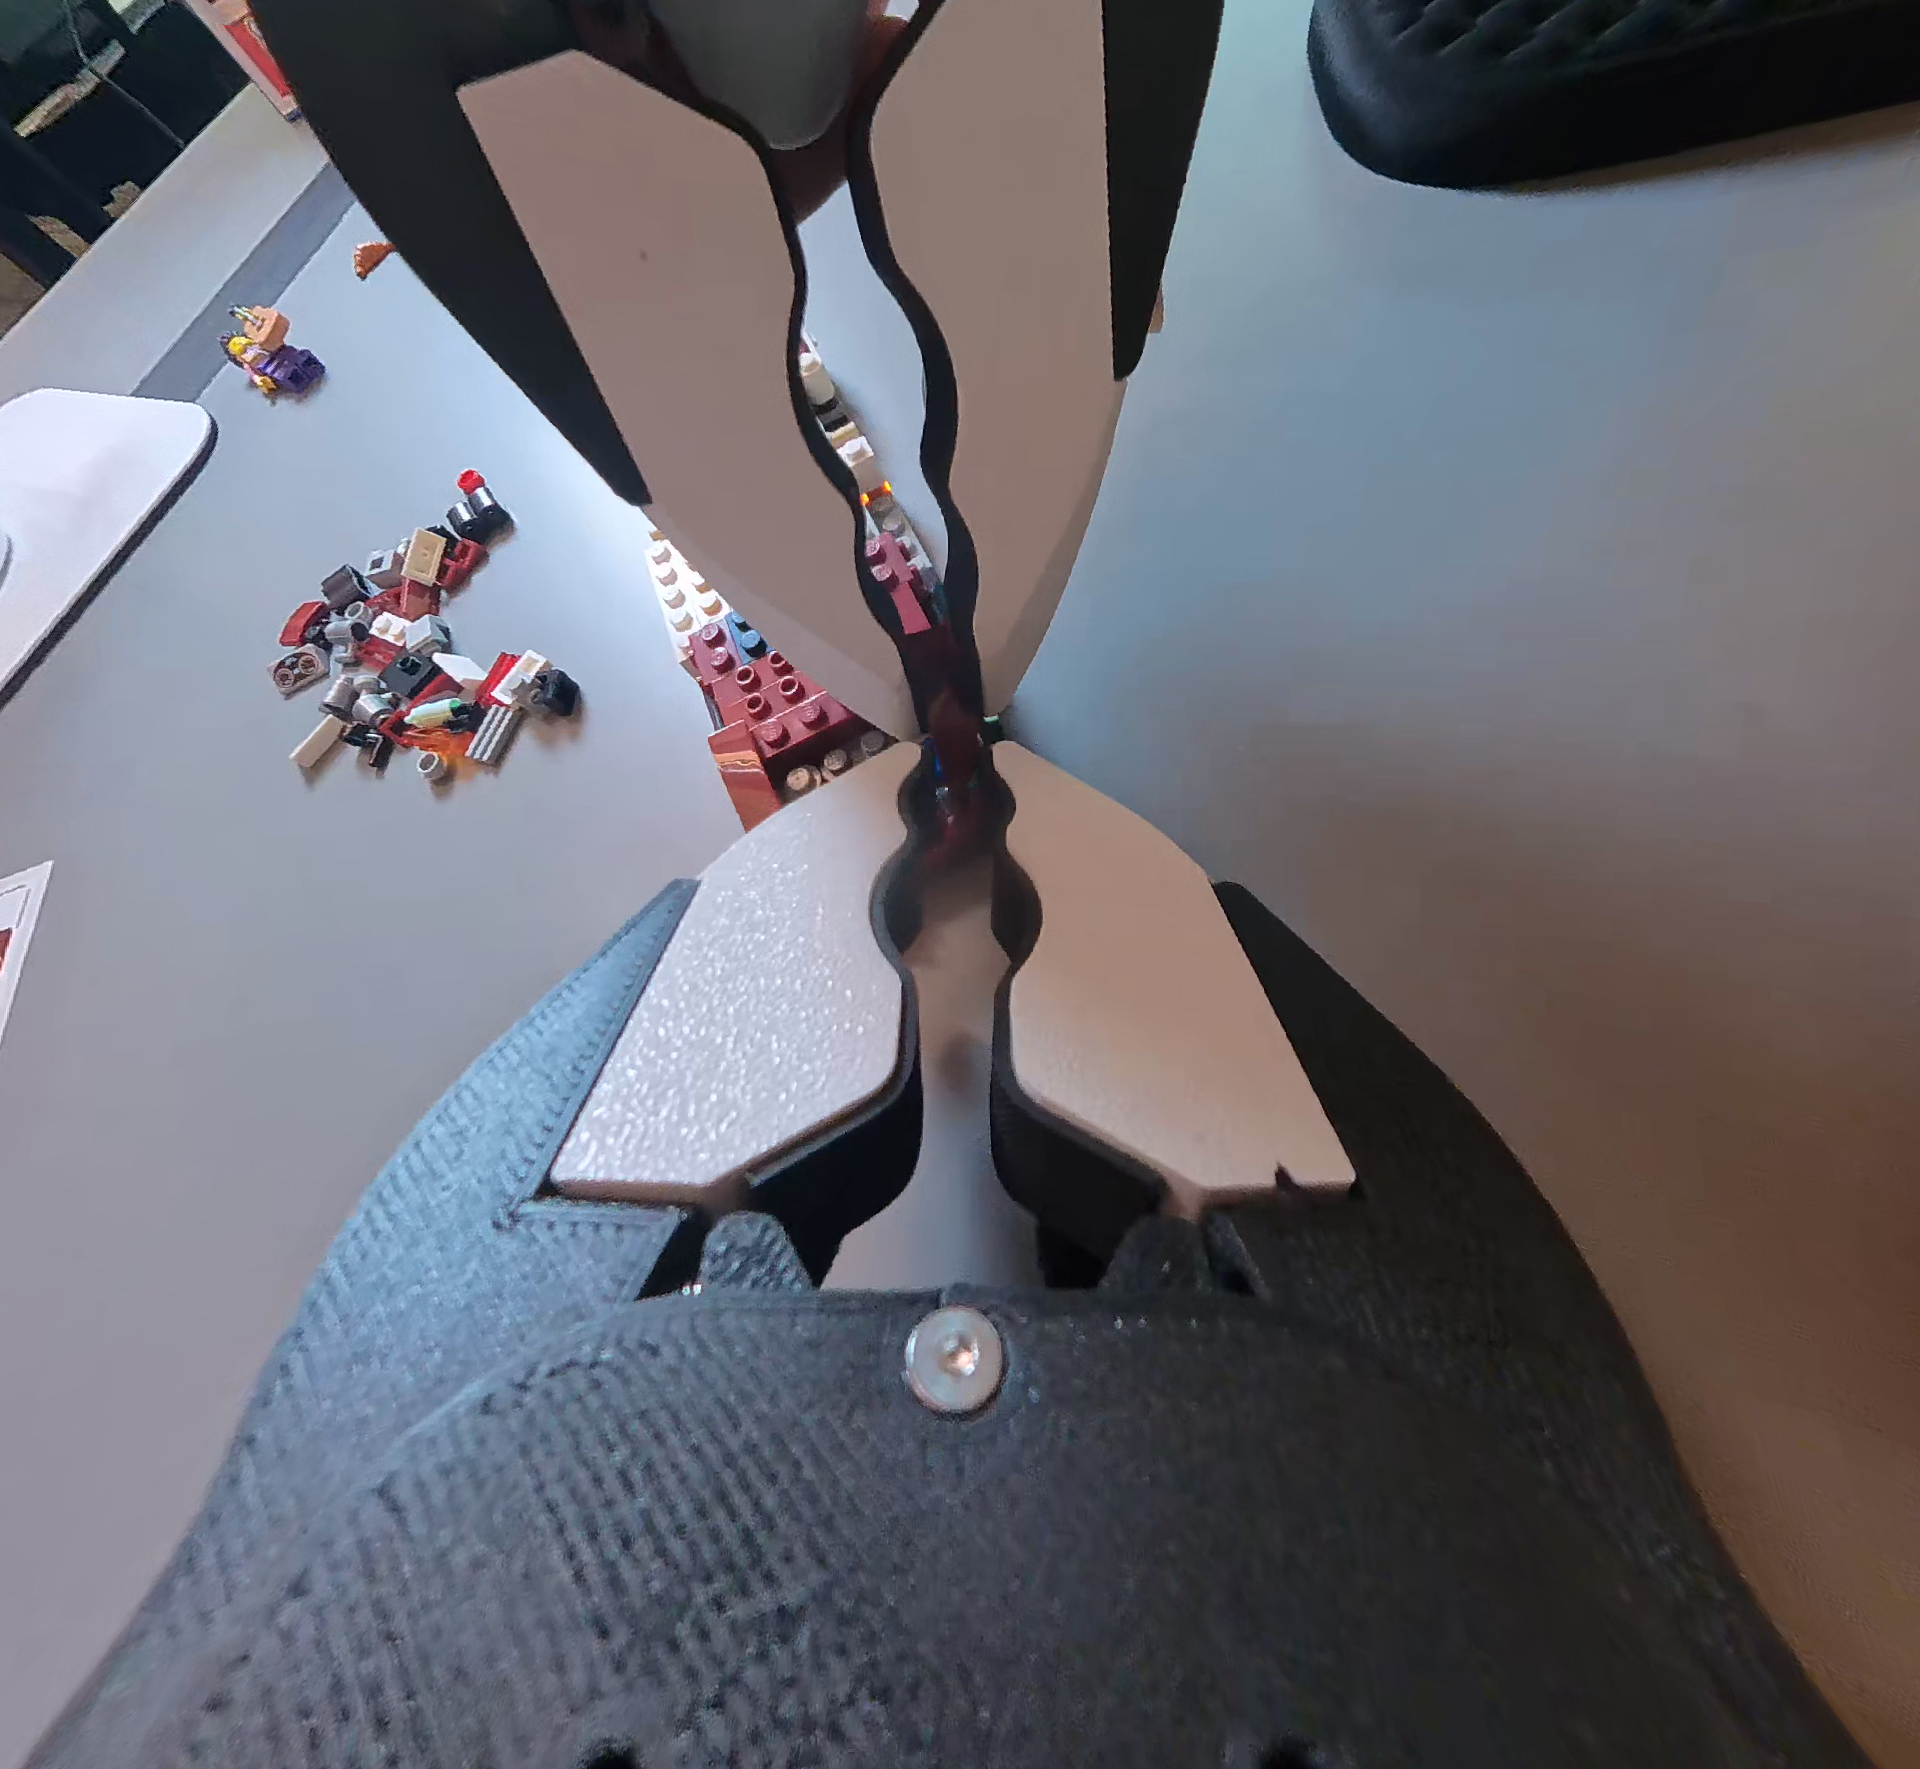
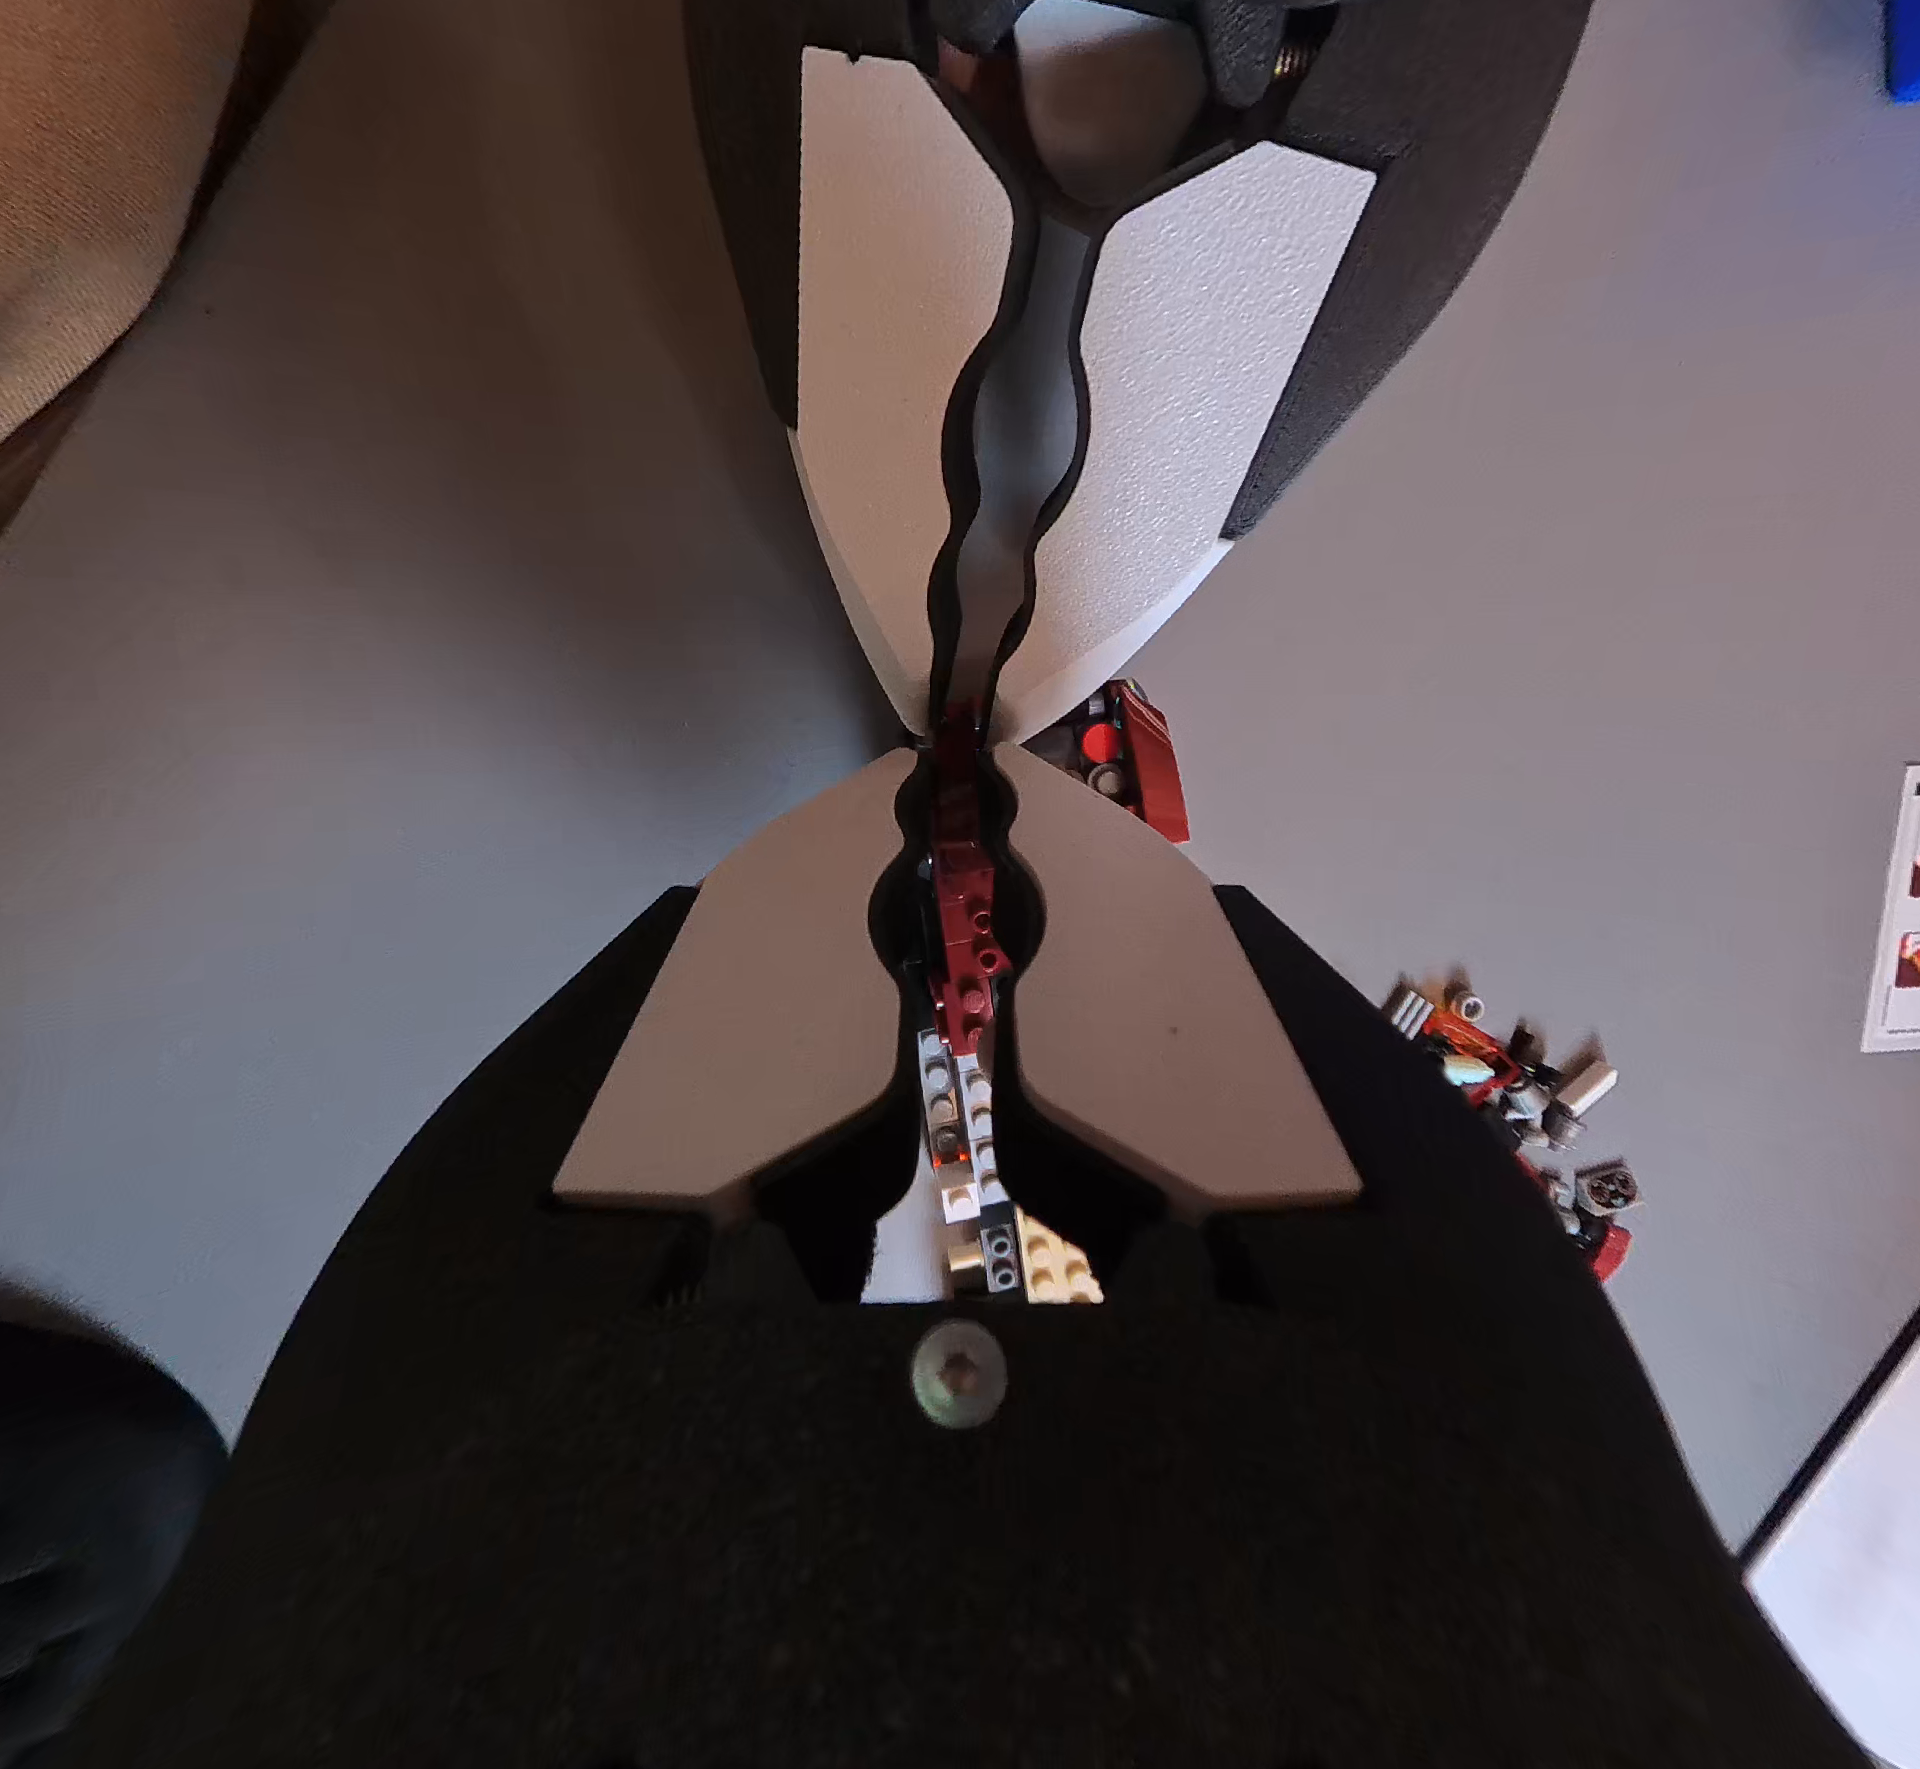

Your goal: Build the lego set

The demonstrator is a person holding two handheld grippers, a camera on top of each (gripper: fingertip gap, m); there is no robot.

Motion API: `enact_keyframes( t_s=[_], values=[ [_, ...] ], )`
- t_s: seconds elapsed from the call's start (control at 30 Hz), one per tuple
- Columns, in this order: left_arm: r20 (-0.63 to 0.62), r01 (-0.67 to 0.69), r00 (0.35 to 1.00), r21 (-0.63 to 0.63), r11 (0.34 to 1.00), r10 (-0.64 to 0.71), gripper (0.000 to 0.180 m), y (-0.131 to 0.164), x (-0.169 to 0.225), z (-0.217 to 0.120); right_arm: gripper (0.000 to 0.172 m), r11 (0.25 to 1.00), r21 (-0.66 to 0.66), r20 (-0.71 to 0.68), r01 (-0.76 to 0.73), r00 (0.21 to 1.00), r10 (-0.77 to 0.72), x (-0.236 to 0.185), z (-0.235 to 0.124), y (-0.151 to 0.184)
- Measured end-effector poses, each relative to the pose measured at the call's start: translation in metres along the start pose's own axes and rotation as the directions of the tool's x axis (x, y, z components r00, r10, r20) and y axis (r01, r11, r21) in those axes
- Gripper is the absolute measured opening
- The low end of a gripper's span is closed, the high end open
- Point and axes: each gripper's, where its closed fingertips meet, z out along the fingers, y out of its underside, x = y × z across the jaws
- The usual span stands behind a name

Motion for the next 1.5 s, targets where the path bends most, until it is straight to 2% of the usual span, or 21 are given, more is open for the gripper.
enact_keyframes(
  t_s=[0.23, 0.53, 0.77, 0.97, 1.23, 1.5],
  values=[
    [-0.011, 0.076, 0.997, -0.007, 0.997, -0.076, 0.006, 0.0, -0.002, 0.0, 0.01, 0.998, 0.046, -0.045, -0.051, 0.998, 0.053, 0.002, -0.005, 0.007],
    [-0.034, 0.105, 0.994, -0.038, 0.994, -0.106, 0.006, 0.0, -0.002, 0.0, 0.009, 0.985, 0.119, -0.084, -0.123, 0.987, 0.134, 0.002, -0.012, 0.013],
    [-0.063, 0.152, 0.986, -0.062, 0.986, -0.156, 0.006, 0.001, -0.001, 0.0, 0.012, 0.983, 0.145, -0.095, -0.111, 0.987, 0.126, 0.0, -0.015, 0.007],
    [-0.067, 0.165, 0.983, -0.073, 0.984, -0.17, 0.006, -0.001, 0.0, 0.0, 0.008, 0.986, 0.13, -0.101, -0.101, 0.988, 0.114, 0.002, -0.013, 0.008],
    [-0.006, 0.112, 0.994, -0.084, 0.99, -0.112, 0.014, 0.002, 0.003, 0.001, 0.008, 0.973, 0.185, -0.02, -0.137, 0.99, 0.143, 0.002, -0.011, 0.015],
    [0.067, 0.099, 0.993, -0.095, 0.991, -0.093, 0.012, 0.002, 0.002, 0.002, 0.008, 0.965, 0.213, 0.065, -0.156, 0.987, 0.146, 0.0, -0.009, 0.017]
  ],
)
